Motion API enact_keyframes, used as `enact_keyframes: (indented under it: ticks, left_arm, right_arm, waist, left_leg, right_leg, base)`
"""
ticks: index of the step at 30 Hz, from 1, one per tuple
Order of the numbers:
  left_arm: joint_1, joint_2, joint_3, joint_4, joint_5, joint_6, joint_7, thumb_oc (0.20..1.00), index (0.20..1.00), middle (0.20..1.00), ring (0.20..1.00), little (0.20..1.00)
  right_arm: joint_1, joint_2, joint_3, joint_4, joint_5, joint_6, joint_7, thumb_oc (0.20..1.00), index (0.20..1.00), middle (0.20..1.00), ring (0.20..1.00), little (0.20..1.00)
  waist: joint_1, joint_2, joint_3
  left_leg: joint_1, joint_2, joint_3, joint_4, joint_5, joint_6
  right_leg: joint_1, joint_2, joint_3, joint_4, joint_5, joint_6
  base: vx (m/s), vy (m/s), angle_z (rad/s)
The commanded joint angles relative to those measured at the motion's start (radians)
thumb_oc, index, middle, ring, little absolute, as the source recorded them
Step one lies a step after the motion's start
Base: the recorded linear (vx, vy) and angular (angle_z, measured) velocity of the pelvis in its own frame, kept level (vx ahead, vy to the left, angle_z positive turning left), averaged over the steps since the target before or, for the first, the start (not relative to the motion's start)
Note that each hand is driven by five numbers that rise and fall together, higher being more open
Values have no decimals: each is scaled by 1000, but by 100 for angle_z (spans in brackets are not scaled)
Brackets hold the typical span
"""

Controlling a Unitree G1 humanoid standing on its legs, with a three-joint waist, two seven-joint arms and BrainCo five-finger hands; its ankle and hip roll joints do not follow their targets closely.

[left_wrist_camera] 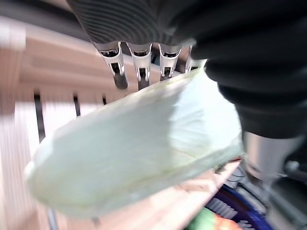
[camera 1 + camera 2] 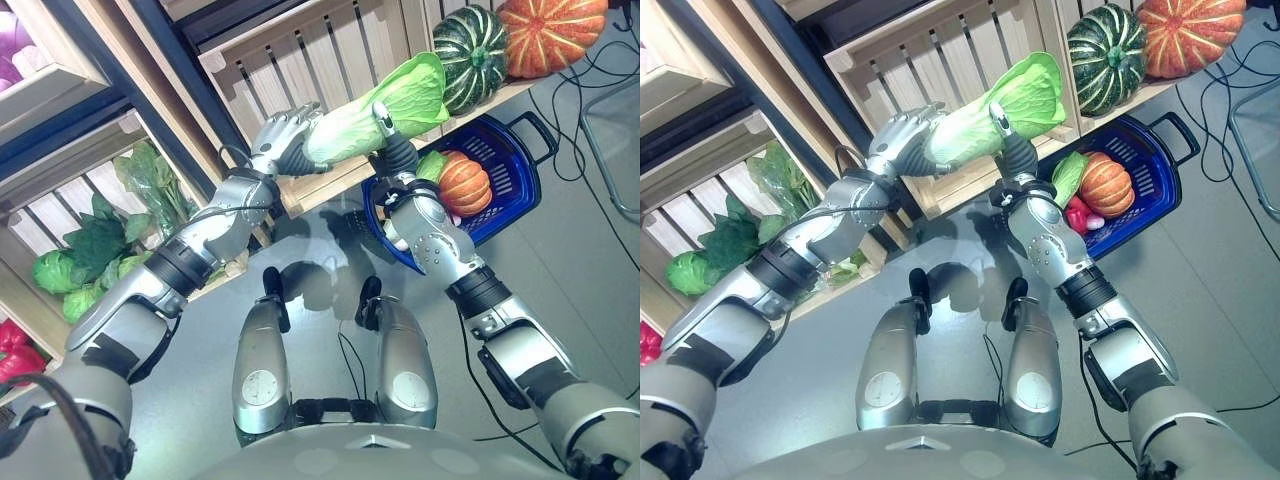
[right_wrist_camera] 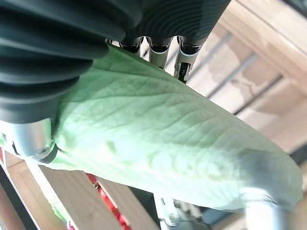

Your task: Pick up fruits and vegetables into the basket

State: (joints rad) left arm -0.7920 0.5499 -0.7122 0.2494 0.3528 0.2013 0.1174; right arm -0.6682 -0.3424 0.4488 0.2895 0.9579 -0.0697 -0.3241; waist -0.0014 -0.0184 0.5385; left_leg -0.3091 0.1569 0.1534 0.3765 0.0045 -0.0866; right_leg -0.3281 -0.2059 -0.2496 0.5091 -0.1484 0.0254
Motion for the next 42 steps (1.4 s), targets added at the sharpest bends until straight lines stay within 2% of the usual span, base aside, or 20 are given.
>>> enact_keyframes:
  ticks: [1, 3, 5, 9, 11, 14, 16, 19, 24, 26, 31, 34, 39, 42]
  left_arm:
    - [132, -62, -60, -45, -152, 33, 11, 1000, 1000, 1000, 1000, 1000]
    - [177, -60, -32, -19, -233, 61, 55, 1000, 1000, 1000, 1000, 1000]
    - [210, -59, -10, 1, -257, 65, 82, 1000, 1000, 1000, 1000, 1000]
    - [307, -38, 51, 42, -297, 30, 119, 1000, 1000, 1000, 1000, 1000]
    - [408, -24, 112, 72, -374, -19, 71, 1000, 1000, 1000, 1000, 1000]
    - [482, -34, 150, 96, -488, -47, -5, 1000, 1000, 1000, 1000, 1000]
    - [514, -35, 151, 113, -501, -64, -45, 1000, 1000, 1000, 1000, 1000]
    - [557, -37, 139, 134, -557, -64, -99, 1000, 1000, 1000, 1000, 1000]
    - [602, -48, 116, 172, -598, -71, -144, 1000, 1000, 1000, 1000, 1000]
    - [623, -50, 91, 194, -601, -81, -159, 1000, 1000, 1000, 1000, 1000]
    - [640, -53, 60, 214, -617, -105, -176, 1000, 1000, 1000, 1000, 1000]
    - [654, -48, 39, 200, -651, -147, -199, 1000, 1000, 1000, 1000, 1000]
    - [676, -27, 18, 165, -722, -209, -251, 1000, 1000, 1000, 1000, 1000]
    - [685, -24, 13, 146, -775, -267, -247, 1000, 1000, 1000, 1000, 1000]
  right_arm:
    - [-165, -14, -136, -74, -82, -174, 11, 200, 200, 200, 200, 200]
    - [-135, -46, -173, -107, -139, -180, -1, 200, 200, 200, 200, 200]
    - [-113, -69, -199, -133, -171, -180, -9, 200, 200, 200, 200, 200]
    - [-34, -135, -275, -202, -243, -189, -31, 200, 200, 200, 200, 200]
    - [56, -212, -366, -255, -305, -210, -69, 200, 200, 200, 200, 200]
    - [106, -270, -435, -266, -316, -224, -92, 200, 200, 200, 200, 200]
    - [127, -299, -468, -254, -320, -230, -108, 200, 200, 200, 200, 200]
    - [144, -348, -499, -230, -325, -217, -150, 200, 200, 200, 200, 200]
    - [134, -417, -511, -156, -392, -148, -208, 200, 200, 200, 200, 200]
    - [96, -460, -482, -82, -401, -103, -220, 200, 200, 200, 200, 200]
    - [20, -489, -428, 48, -429, -47, -219, 200, 200, 200, 200, 200]
    - [-74, -507, -375, 200, -443, -6, -197, 200, 200, 200, 200, 200]
    - [-197, -508, -305, 421, -515, 70, -186, 200, 200, 200, 200, 200]
    - [-275, -498, -259, 552, -515, 123, -183, 200, 200, 200, 200, 200]
  waist:
    - [-11, 37, -24]
    - [-19, 38, -19]
    - [-23, 39, -19]
    - [-33, 38, -19]
    - [-45, 36, -19]
    - [-50, 39, -19]
    - [-53, 41, -19]
    - [-58, 48, -19]
    - [-57, 70, -19]
    - [-49, 92, -19]
    - [-29, 138, -19]
    - [-8, 193, -19]
    - [27, 257, -19]
    - [50, 289, -19]
  left_leg:
    - [29, -18, 59, 44, -131, 29]
    - [17, -16, 61, 42, -127, 29]
    - [5, -17, 63, 40, -124, 29]
    - [-16, -16, 69, 32, -116, 30]
    - [-46, -10, 76, 27, -107, 30]
    - [-75, -5, 83, 26, -102, 31]
    - [-91, -3, 84, 28, -101, 31]
    - [-110, -3, 76, 40, -125, 21]
    - [-168, -7, 79, 49, -113, 20]
    - [-201, -12, 80, 50, -103, 19]
    - [-249, -23, 78, 50, -88, 15]
    - [-288, -35, 77, 47, -74, 10]
    - [-338, -49, 70, 64, -71, 8]
    - [-375, -58, 63, 76, -72, 11]
  right_leg:
    - [30, -1, 9, -96, 38, 48]
    - [12, 2, 10, -90, 38, 48]
    - [-4, 4, 11, -85, 38, 49]
    - [-36, 7, 12, -78, 38, 49]
    - [-73, 11, 10, -68, 39, 47]
    - [-110, 14, 6, -54, 36, 43]
    - [-128, 17, 5, -46, 34, 40]
    - [-154, 21, 16, -15, 0, 47]
    - [-224, 14, 20, 24, -13, 42]
    - [-267, 9, 24, 47, -21, 38]
    - [-331, -6, 30, 90, -39, 32]
    - [-388, -21, 35, 129, -58, 23]
    - [-454, -44, 39, 187, -82, 6]
    - [-499, -54, 41, 224, -97, -5]
  base:
    - [-95, -42, -10]
    - [-71, -42, -11]
    - [-59, -37, -7]
    - [-56, -61, -8]
    - [-75, -122, -8]
    - [-60, -74, -4]
    - [-51, -68, -7]
    - [31, -42, -7]
    - [-17, -18, -5]
    - [0, 0, 0]
    - [12, 14, -1]
    - [39, 65, 0]
    - [36, 38, 10]
    - [24, 11, 9]
